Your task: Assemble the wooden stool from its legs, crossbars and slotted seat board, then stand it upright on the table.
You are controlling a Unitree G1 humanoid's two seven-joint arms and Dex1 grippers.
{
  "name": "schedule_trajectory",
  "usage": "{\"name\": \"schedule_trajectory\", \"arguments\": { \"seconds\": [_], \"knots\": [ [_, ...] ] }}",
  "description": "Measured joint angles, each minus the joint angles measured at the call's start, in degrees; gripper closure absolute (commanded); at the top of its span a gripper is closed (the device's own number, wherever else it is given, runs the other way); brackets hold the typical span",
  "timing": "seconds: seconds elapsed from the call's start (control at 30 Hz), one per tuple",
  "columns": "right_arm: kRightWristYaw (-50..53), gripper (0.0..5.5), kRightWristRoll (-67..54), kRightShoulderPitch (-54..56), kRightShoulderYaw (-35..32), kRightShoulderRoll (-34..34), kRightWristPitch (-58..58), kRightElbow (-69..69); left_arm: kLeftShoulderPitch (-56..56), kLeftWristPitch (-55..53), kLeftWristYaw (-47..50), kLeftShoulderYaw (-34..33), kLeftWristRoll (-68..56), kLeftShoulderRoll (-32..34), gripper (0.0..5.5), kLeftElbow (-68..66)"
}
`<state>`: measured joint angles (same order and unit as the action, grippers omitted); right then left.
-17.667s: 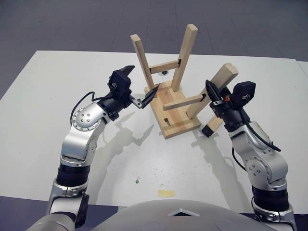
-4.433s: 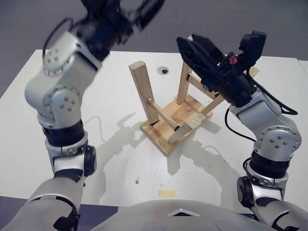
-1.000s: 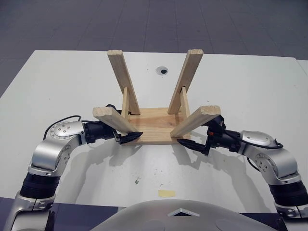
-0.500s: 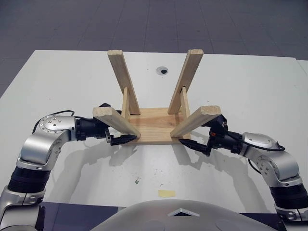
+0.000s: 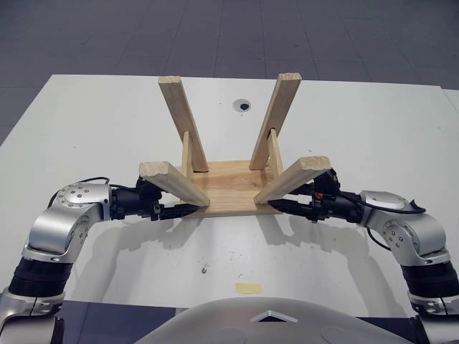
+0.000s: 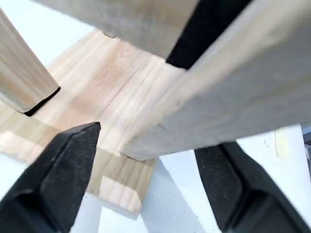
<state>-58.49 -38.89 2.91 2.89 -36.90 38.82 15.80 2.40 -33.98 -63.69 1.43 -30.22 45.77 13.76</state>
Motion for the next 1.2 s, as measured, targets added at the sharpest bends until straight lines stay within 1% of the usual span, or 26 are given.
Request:
{"name": "schedule_trajectory", "arguments": {
  "seconds": [0.1, 0.2, 0.27, 0.37, 0.5, 0.6, 0.63, 0.67, 0.7, 0.73, 0.8, 0.93, 0.97, 1.0, 1.1, 1.2],
  "knots": [
    [0.04, 3.63, 0.01, 0.37, 0.23, 0.26, 0.62, 0.01, -0.15, -1.18, 0.0, -0.43, -1.89, -0.55, 3.18, 0.02],
    [0.08, 3.69, -0.17, 0.54, 0.13, 0.45, 0.86, 0.24, -0.1, -2.69, 0.03, -1.37, -3.59, -0.69, 3.66, -0.38],
    [0.45, 3.78, -2.02, 0.6, -0.82, 1.11, 2.26, 0.62, 0.2, -3.83, -0.06, -2.7, -4.92, -0.59, 3.75, -0.54],
    [3.05, 3.83, -9.28, 0.57, -5.11, 2.48, 7.85, 1.18, 1.02, -8.67, -0.25, -5.48, -10.58, -0.82, 3.86, -0.42],
    [10.83, 3.98, -21.97, 0.54, -12.01, 5.95, 14.19, 1.22, 2.89, -16.15, 3.44, -9.95, -19.59, -3.25, 4.09, 0.16],
    [20.93, 4.06, -30.65, 0.28, -15.9, 9.78, 16.71, 1.14, 4.72, -21.83, 9.64, -12.05, -25.0, -6.59, 4.17, 0.55],
    [24.43, 3.96, -32.81, 0.29, -16.63, 11.02, 16.97, 1.07, 5.17, -23.56, 12.12, -12.49, -26.42, -7.66, 4.17, 0.42],
    [27.61, 3.7, -34.48, 0.32, -17.19, 12.31, 16.95, 0.96, 5.78, -25.13, 14.39, -13.12, -27.72, -8.9, 4.17, 0.13],
    [31.32, 3.58, -35.97, 0.48, -17.77, 14.0, 16.8, 0.81, 6.74, -27.09, 17.03, -13.91, -29.43, -10.45, 4.18, -0.98],
    [33.37, 3.44, -37.08, 0.73, -18.03, 14.83, 16.68, 0.59, 7.31, -28.12, 18.68, -14.51, -30.38, -11.49, 3.81, -2.01],
    [35.67, 3.17, -37.9, 1.44, -18.01, 15.51, 16.58, 0.32, 8.37, -29.41, 22.22, -15.8, -31.67, -12.99, 3.58, -3.38],
    [37.84, 2.44, -36.56, 1.48, -17.54, 16.32, 15.82, -1.73, 9.38, -29.97, 27.7, -18.95, -34.48, -16.36, 2.82, -6.47],
    [38.01, 2.26, -35.81, 1.0, -17.5, 16.38, 15.56, -2.28, 9.82, -29.33, 28.62, -20.01, -34.66, -17.11, 2.63, -7.09],
    [37.93, 2.22, -35.19, 0.6, -17.53, 16.51, 14.94, -2.6, 10.29, -27.98, 29.65, -21.04, -34.53, -17.77, 2.59, -7.53],
    [37.32, 1.68, -33.36, 0.29, -18.25, 16.61, 12.45, -3.43, 11.53, -23.05, 30.73, -23.15, -34.22, -19.29, 2.04, -7.81],
    [35.83, 1.19, -31.79, -0.86, -19.42, 16.35, 10.64, -3.64, 11.65, -20.94, 30.41, -23.92, -34.21, -19.64, 1.55, -6.41]
  ]
}}
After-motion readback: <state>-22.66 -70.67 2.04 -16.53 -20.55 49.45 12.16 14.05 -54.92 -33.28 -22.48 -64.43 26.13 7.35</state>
